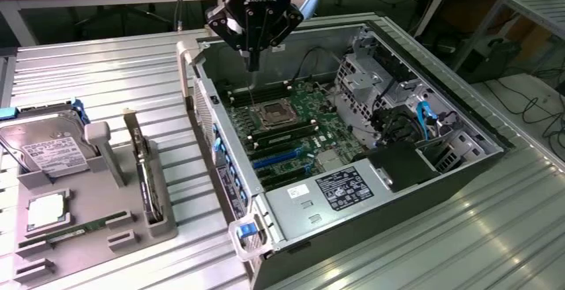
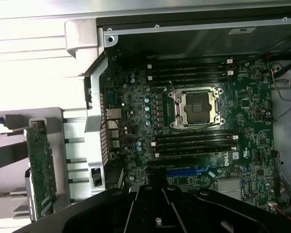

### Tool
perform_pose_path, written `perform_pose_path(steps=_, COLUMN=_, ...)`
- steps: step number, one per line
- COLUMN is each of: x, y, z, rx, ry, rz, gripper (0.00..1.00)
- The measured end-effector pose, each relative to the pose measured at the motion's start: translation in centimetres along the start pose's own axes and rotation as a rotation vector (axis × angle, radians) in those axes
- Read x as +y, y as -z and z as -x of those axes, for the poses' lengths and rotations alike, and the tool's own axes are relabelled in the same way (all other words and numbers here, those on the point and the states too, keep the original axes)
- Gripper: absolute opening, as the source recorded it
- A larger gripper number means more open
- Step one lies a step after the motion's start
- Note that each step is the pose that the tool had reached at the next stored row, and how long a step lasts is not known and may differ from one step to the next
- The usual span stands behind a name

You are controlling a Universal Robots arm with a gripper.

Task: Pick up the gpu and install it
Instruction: 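Reach for the gpu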

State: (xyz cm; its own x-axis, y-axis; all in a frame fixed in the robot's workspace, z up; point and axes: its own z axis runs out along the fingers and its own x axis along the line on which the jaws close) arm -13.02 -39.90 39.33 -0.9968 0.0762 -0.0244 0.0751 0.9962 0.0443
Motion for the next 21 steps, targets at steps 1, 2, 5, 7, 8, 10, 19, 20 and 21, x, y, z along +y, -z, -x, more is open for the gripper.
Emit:
perform_pose_path(steps=1, x=-0.01, y=0.00, z=-0.1, rx=0.0000, ry=0.000, rz=0.0000, gripper=0.11)
perform_pose_path(steps=2, x=-0.01, y=0.00, z=-0.1, rx=-0.0001, ry=0.000, rz=0.0001, gripper=0.11)
perform_pose_path(steps=5, x=-0.03, y=0.01, z=-0.4, rx=0.0000, ry=0.000, rz=0.0000, gripper=0.11)
perform_pose_path(steps=7, x=-0.03, y=0.01, z=-0.5, rx=0.0000, ry=0.000, rz=0.0000, gripper=0.11)
perform_pose_path(steps=8, x=-0.04, y=0.01, z=-0.5, rx=0.0000, ry=0.000, rz=0.0000, gripper=0.11)
perform_pose_path(steps=10, x=-0.05, y=0.02, z=-0.6, rx=0.0000, ry=0.000, rz=0.0000, gripper=0.11)
perform_pose_path(steps=19, x=-0.11, y=0.03, z=-1.0, rx=0.0000, ry=0.000, rz=0.0000, gripper=0.11)
perform_pose_path(steps=20, x=-0.13, y=0.03, z=-1.1, rx=0.0000, ry=0.000, rz=0.0000, gripper=0.11)
perform_pose_path(steps=21, x=-0.15, y=0.04, z=-1.1, rx=0.0000, ry=0.000, rz=0.0000, gripper=0.11)
